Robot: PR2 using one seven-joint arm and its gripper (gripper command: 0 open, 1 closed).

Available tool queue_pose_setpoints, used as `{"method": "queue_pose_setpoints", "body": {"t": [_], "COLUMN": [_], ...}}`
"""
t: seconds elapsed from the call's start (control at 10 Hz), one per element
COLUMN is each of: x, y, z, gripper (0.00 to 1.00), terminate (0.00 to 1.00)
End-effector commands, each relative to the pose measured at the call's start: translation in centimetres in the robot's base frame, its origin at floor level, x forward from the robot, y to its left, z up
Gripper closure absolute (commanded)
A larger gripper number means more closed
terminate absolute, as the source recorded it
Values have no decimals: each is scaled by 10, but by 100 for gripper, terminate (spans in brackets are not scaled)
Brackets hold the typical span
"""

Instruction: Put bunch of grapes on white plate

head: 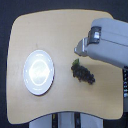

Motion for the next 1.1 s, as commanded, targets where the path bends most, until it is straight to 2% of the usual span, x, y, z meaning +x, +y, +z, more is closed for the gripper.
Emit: {"method": "queue_pose_setpoints", "body": {"t": [0.0, 0.5, 1.0], "x": [-25, -40, -30], "y": [42, 55, 40], "z": [-40, -75, -95], "gripper": [0, 0, 0], "terminate": [0, 0, 0]}}
